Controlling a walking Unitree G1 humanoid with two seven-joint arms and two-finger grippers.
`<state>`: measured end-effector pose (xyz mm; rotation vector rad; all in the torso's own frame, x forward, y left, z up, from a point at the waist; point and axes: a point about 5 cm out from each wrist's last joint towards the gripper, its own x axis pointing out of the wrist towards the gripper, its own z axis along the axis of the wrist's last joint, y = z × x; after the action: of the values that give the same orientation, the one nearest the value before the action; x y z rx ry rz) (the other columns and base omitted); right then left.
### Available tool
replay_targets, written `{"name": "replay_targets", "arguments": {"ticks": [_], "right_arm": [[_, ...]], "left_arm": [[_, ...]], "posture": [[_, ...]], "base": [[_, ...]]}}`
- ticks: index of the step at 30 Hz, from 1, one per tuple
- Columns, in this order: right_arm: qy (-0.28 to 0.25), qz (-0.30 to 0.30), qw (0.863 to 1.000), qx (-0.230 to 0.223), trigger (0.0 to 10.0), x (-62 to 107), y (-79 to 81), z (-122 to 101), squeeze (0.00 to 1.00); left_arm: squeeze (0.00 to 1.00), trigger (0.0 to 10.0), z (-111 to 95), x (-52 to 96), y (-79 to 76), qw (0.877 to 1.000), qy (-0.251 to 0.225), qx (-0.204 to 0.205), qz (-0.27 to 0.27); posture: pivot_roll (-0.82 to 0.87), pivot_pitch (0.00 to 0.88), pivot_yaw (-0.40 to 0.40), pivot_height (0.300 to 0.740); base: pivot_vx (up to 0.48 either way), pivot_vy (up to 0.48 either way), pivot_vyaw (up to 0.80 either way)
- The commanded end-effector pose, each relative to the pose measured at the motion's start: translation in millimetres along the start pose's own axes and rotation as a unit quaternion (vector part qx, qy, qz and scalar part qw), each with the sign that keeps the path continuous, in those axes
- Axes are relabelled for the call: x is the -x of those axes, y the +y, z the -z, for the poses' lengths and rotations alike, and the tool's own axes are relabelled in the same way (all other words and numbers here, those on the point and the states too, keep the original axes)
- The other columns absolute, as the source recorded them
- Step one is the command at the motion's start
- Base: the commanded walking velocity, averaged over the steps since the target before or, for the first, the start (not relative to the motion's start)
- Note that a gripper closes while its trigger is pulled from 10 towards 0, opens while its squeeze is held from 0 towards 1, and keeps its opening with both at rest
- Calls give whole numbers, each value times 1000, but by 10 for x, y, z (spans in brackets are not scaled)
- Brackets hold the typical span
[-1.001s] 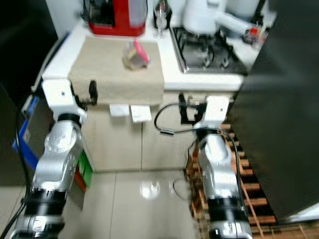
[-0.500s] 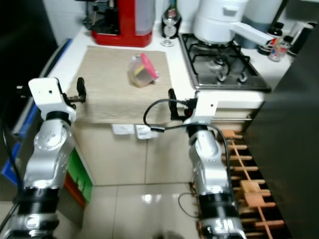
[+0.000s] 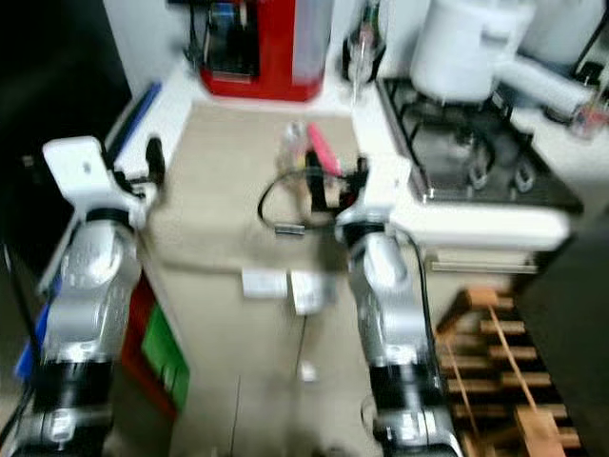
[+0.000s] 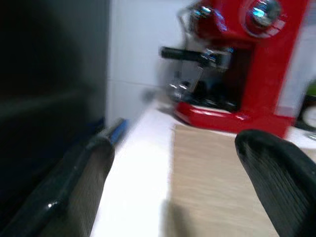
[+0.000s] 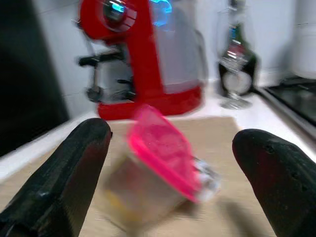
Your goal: Restocking fridge
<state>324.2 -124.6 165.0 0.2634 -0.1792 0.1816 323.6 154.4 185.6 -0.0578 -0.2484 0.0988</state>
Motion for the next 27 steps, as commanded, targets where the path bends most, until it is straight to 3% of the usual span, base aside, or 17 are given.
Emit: {"name": "replay_targets", "arguments": {"ticks": [1, 8, 10, 17, 21, 27], "right_arm": [[-10, 0, 1000, -13, 10000, 3, 22, -80, 0], [-4, 4, 998, -63, 10000, 3, 70, -167, 0], [16, 18, 992, -122, 10000, 9, 68, -137, 0], [56, 46, 976, -203, 10000, -4, 36, -4, 0], [62, 46, 973, -217, 10000, -57, 76, 14, 0], [68, 44, 968, -236, 10000, -76, 128, 17, 0]], "left_arm": [[0, 10000, -65, -11, 34, 1000, -13, -9, 1], [0, 10000, -87, -29, -1, 999, -12, -18, 37], [0, 10000, -50, -36, -13, 995, 7, -43, 86], [0, 10000, 24, -24, 48, 980, 40, -90, 175], [0, 10000, -85, -52, 58, 974, 31, -96, 200], [0, 10000, -193, 20, 10, 966, 27, -99, 238]], "posture": [[-41, 0, -23, 740], [-48, 0, -20, 740], [-42, 0, -19, 740], [-7, 0, -12, 740], [23, 29, 5, 740], [64, 54, 17, 740]], "base": [[0, 0, 0], [0, 0, 0], [0, 0, 0], [0, 0, 0], [0, 0, 0], [0, 0, 0]]}}
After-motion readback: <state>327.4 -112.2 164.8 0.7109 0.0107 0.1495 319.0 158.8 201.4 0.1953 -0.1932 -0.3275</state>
